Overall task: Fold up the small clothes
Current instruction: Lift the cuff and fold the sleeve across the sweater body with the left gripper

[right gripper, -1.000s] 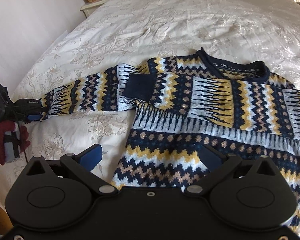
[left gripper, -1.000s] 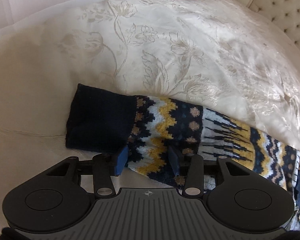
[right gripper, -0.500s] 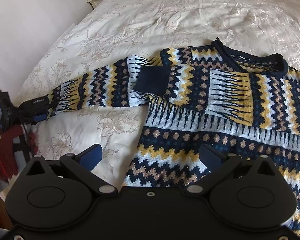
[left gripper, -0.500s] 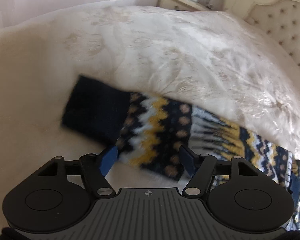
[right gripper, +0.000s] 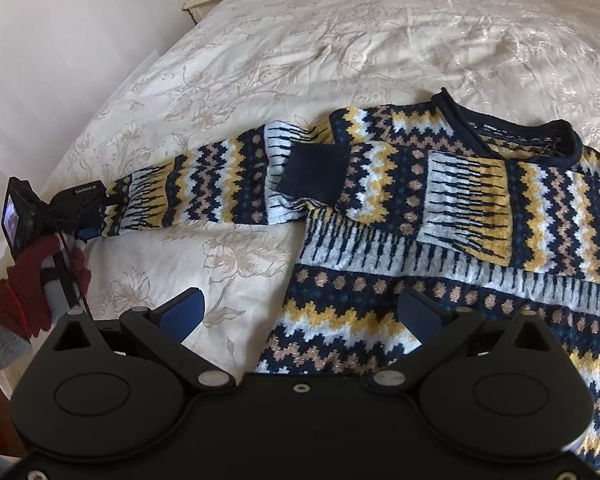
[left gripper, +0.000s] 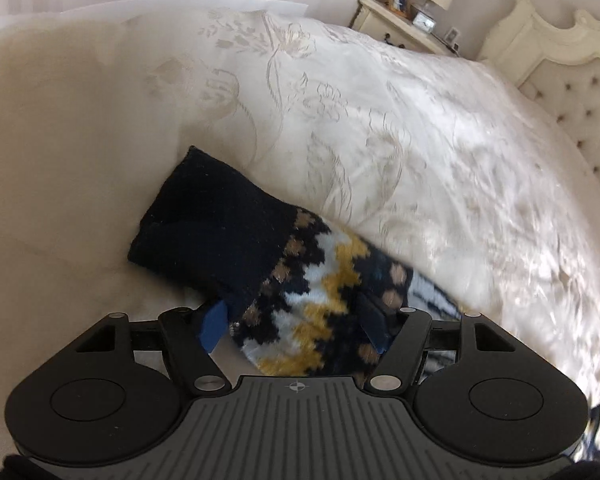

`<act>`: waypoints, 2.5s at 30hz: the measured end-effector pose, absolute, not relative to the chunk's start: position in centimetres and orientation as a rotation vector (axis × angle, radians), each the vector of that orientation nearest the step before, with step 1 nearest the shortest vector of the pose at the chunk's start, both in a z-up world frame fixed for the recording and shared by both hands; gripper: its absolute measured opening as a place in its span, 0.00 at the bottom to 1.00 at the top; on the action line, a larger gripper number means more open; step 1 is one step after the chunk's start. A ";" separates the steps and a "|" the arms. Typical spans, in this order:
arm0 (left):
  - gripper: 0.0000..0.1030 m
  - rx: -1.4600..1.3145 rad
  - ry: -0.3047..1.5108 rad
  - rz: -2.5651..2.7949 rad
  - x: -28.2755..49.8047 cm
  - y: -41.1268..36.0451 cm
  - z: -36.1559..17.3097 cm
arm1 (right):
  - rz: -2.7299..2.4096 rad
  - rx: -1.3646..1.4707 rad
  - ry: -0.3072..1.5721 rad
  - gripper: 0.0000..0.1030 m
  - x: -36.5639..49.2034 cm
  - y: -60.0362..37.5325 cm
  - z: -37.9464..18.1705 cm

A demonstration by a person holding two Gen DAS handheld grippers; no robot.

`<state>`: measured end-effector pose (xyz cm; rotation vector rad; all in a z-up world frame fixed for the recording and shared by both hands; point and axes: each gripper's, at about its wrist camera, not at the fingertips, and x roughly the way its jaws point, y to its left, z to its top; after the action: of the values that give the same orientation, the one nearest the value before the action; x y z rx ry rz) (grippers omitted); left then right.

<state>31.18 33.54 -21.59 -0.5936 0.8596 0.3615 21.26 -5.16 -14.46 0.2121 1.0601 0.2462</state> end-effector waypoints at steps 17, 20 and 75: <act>0.12 -0.358 0.668 0.219 29.4 25.1 -11.1 | 0.242 0.268 1.004 0.99 18.6 -9.1 -14.1; 0.12 -0.305 0.631 0.124 29.4 21.0 -8.3 | 0.253 0.292 0.994 0.99 18.1 -10.8 -14.3; 0.28 0.144 0.935 -0.330 28.3 -8.1 -15.5 | -0.225 0.131 0.921 0.98 17.6 -31.4 -15.4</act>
<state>28.31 -8.09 -15.51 0.1439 0.9350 -0.3298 17.59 -31.42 -15.40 0.1310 0.9207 -0.2253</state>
